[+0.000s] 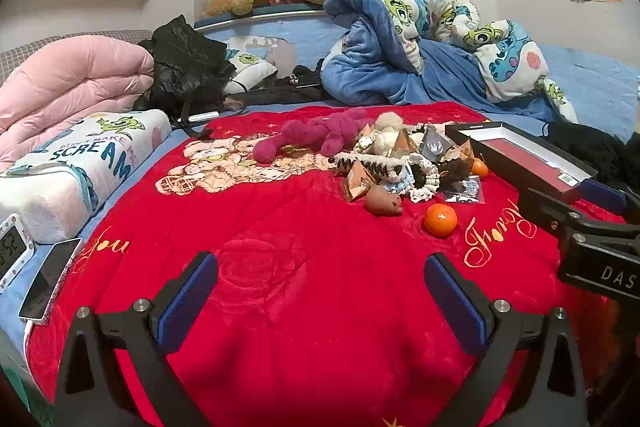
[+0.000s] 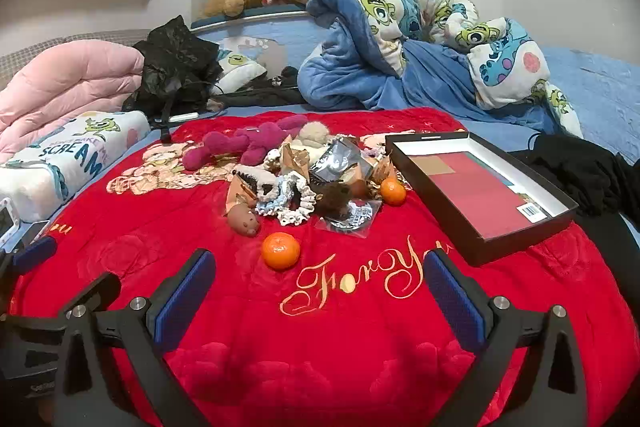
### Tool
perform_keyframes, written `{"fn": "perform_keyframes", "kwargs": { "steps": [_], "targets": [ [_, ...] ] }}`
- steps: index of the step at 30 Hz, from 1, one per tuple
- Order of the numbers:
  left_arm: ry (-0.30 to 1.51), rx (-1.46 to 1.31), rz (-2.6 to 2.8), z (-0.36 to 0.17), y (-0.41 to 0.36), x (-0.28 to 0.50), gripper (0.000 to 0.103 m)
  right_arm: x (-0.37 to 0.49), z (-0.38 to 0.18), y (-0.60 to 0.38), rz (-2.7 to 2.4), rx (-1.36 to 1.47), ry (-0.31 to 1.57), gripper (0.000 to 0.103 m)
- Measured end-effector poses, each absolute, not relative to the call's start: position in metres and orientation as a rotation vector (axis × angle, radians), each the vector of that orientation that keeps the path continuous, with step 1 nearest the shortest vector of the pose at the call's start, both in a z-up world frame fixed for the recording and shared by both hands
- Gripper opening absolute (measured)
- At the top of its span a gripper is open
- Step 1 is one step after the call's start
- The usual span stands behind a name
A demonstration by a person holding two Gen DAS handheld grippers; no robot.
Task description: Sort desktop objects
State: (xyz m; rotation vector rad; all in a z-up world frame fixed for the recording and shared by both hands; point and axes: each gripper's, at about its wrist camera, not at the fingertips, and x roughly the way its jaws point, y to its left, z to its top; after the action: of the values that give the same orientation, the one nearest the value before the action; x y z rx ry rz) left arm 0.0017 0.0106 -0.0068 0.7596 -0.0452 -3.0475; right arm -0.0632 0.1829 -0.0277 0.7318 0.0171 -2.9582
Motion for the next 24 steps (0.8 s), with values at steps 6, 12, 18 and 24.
{"fn": "perform_keyframes", "kwargs": {
  "steps": [6, 12, 18, 24],
  "targets": [
    [-0.024, 0.771, -3.048, -0.008, 0.009, -0.001, 0.103, -0.062, -0.026, 0.188, -2.967, 0.71, -0.021, 0.103],
    [0.018, 0.78, -3.061, -0.01, 0.008, -0.003, 0.103, -0.061, -0.025, 0.191, -2.938, 0.691, -0.056, 0.103],
    [-0.046, 0.792, -3.058, -0.014, 0.021, -0.007, 0.103, -0.064, -0.028, 0.191, -2.906, 0.692, -0.082, 0.103],
    [-0.101, 0.789, -3.078, -0.016, 0.032, -0.006, 0.103, -0.066, -0.03, 0.19, -2.881, 0.692, -0.099, 0.103]
  ]
}}
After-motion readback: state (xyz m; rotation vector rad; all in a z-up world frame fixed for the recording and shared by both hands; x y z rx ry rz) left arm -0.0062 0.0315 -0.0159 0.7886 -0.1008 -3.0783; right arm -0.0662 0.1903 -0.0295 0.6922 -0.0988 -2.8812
